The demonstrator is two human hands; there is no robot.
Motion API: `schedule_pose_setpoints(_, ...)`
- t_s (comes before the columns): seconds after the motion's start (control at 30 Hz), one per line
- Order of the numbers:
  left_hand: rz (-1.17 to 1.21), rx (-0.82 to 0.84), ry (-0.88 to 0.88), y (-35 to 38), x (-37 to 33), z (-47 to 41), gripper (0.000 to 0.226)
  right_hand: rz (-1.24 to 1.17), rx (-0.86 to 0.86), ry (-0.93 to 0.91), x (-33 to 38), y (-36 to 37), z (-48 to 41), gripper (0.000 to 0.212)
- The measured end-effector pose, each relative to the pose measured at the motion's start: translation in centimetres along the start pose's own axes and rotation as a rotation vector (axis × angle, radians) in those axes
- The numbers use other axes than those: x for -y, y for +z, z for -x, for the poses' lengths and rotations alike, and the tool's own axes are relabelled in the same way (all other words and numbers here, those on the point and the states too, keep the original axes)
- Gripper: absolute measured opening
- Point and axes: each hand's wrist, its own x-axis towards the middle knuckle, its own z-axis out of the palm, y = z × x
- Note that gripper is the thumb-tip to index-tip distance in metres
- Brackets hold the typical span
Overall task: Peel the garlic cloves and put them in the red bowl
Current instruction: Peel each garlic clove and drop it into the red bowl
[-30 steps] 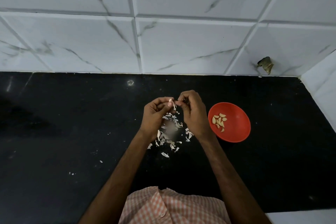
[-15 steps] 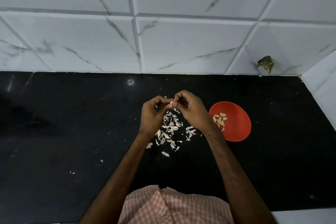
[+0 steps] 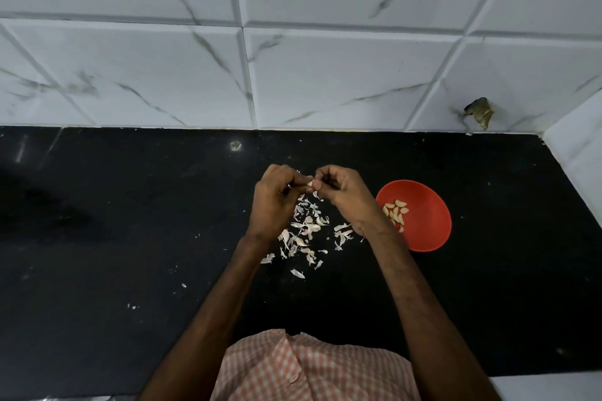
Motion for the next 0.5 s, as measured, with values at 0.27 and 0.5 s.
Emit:
schedule_pose_setpoints(0.27, -0.030, 0.018, 0.001, -0.01, 0.11, 0.28, 0.010, 0.023, -0.017, -0.027, -0.40, 0.49, -0.07, 0.021)
schedule_pose_setpoints(0.5, 0.119, -0.057, -0.154, 0.21, -0.27, 0.08, 0.021, 0.137, -0.079, -0.090, -0.51, 0.71, -0.29, 0.021)
